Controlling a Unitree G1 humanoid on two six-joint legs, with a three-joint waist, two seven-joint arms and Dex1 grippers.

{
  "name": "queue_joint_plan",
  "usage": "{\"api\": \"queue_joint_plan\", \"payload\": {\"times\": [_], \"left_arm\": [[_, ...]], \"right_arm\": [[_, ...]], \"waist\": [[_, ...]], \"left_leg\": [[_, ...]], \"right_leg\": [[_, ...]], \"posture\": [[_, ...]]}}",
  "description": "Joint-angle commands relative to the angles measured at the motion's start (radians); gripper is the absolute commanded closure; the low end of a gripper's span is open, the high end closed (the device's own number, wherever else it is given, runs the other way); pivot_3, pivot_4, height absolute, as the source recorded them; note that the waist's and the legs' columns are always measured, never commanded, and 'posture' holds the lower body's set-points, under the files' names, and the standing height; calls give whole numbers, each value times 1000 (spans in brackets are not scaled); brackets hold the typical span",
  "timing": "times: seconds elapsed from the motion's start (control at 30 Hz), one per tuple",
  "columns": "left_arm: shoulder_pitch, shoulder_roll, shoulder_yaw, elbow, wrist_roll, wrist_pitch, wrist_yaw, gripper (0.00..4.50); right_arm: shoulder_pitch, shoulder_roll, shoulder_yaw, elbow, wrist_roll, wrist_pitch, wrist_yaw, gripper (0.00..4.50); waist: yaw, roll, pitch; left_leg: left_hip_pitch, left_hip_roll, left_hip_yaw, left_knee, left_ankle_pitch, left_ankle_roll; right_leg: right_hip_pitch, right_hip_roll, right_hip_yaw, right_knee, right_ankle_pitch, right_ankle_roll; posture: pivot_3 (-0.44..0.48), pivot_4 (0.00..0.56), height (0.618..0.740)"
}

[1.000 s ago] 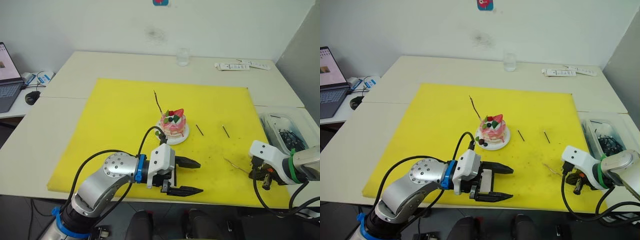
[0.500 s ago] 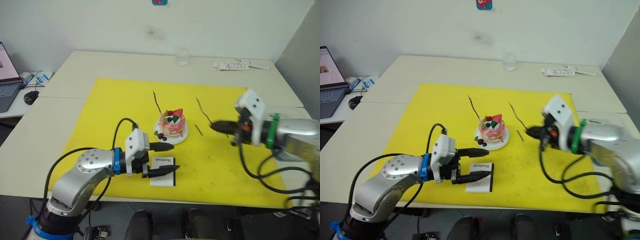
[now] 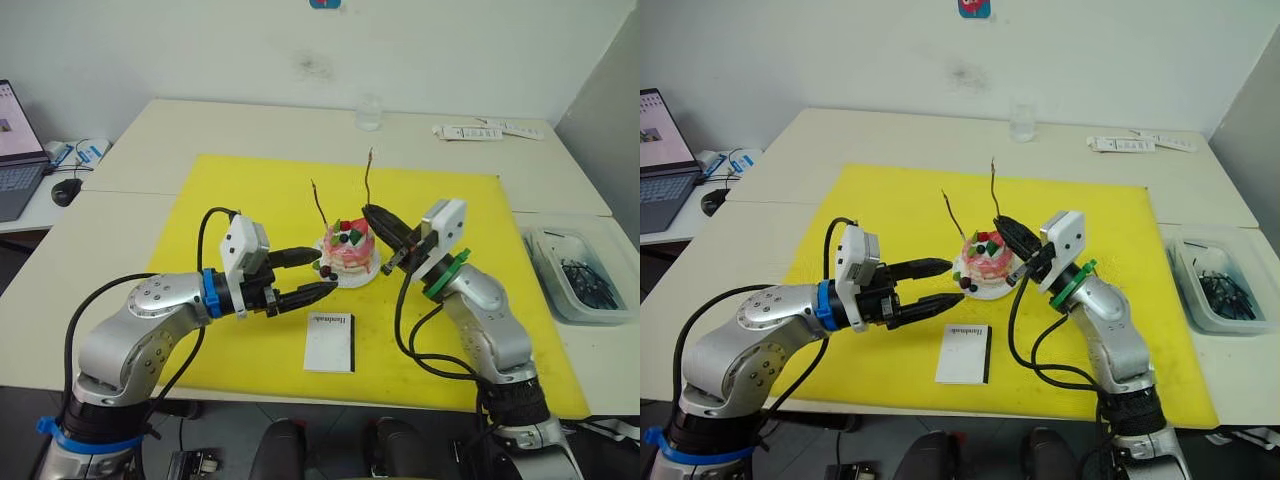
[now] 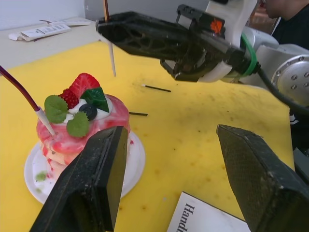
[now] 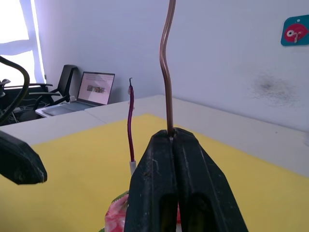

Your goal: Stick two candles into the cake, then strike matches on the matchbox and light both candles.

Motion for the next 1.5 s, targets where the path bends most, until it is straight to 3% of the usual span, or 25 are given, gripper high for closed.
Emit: {"api": "queue_joint_plan", "payload": {"times": [0.03, 0.9, 1.5], "left_arm": [[-25, 10, 17, -16, -28, 15, 4, 1171], [-38, 17, -1, -17, -22, 24, -17, 1171], [-38, 19, -7, -39, -29, 35, -10, 1171]], "right_arm": [[-8, 19, 1, 35, -16, -85, 1, 4469], [32, 81, 7, 160, -51, -191, -38, 4469], [69, 92, 16, 136, -62, -219, -70, 4469]], "waist": [[0, 0, 0], [-1, 0, 0], [-1, 0, 0]], "left_leg": [[0, 0, 0, 0, 0, 0], [1, 1, 0, -1, 0, 0], [1, 1, 0, -1, 0, 0]], "right_leg": [[0, 1, 0, 0, 1, -1], [0, 2, 1, 0, 3, -5], [0, 2, 1, 0, 3, -5]], "posture": [[0, 150, 740], [0, 150, 740], [0, 150, 740]]}}
